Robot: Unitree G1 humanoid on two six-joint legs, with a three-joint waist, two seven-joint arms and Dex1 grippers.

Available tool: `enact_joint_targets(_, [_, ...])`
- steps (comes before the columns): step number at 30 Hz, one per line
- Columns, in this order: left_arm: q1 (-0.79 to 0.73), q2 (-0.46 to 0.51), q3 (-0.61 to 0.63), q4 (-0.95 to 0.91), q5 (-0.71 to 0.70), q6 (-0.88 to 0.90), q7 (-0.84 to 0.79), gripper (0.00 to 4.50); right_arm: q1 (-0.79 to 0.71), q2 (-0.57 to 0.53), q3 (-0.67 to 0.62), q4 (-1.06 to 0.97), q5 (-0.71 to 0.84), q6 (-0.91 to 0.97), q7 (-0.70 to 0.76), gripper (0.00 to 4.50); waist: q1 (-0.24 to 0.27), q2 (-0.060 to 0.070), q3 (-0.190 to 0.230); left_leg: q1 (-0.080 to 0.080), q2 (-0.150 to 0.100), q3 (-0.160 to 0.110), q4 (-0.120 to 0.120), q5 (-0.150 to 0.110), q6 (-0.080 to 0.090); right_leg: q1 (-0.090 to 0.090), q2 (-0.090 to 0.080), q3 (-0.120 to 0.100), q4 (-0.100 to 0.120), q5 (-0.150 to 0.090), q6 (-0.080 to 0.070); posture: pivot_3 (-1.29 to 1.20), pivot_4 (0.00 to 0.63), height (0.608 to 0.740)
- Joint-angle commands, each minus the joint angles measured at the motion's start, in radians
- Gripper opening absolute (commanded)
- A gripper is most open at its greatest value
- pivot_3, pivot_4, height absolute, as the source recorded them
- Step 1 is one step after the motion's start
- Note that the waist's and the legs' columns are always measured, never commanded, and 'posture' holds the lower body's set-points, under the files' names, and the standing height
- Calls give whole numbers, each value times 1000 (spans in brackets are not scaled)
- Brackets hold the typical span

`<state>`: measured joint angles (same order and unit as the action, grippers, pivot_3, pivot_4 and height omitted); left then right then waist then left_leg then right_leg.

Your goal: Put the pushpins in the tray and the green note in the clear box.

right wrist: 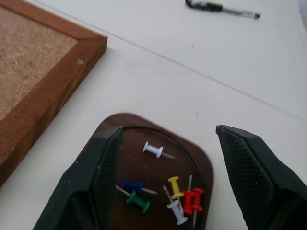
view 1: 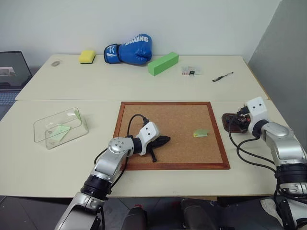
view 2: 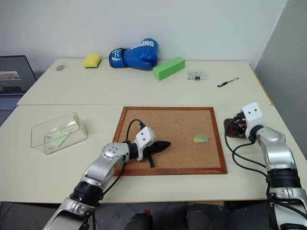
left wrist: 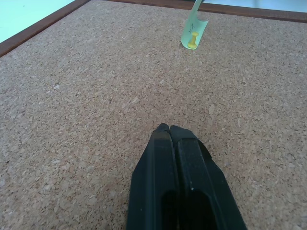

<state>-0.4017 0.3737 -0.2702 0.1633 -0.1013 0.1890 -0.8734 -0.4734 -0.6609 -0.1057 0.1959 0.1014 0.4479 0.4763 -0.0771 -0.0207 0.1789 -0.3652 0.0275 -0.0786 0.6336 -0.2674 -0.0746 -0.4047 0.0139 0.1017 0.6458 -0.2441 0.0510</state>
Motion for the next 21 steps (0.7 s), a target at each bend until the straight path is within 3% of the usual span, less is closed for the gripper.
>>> enact_joint_targets(1, [37, 9, -32, 57, 40, 53, 9, 0, 44, -33, -67, -195, 56, 82, 32, 3268, 1, 0, 0, 0, 0, 0, 0, 0, 0, 0, 0, 0, 0, 0, 0, 0, 150, 740])
enact_joint_targets(7, [37, 12, -29, 64, 38, 51, 6, 0, 295, -27, -127, -552, 220, 271, 112, 3268, 8, 0, 0, 0, 0, -1, 0, 0, 0, 0, 0, -1, 0, 0, 0, 0, 150, 740])
enact_joint_targets(12, [32, 14, -25, 72, 38, 48, 3, 0, 422, 29, -128, -758, 351, 378, 113, 3268, 9, 0, 0, 0, 0, 0, 0, 0, 0, 0, 0, 0, 0, -1, -2, 0, 150, 740])
enact_joint_targets(21, [27, 16, -27, 76, 38, 47, 3, 0, 387, 94, 32, -816, 392, 421, 82, 3268, 9, 0, 0, 1, 1, 0, 0, 0, 0, -1, 0, -1, -1, -3, -6, 0, 150, 740])
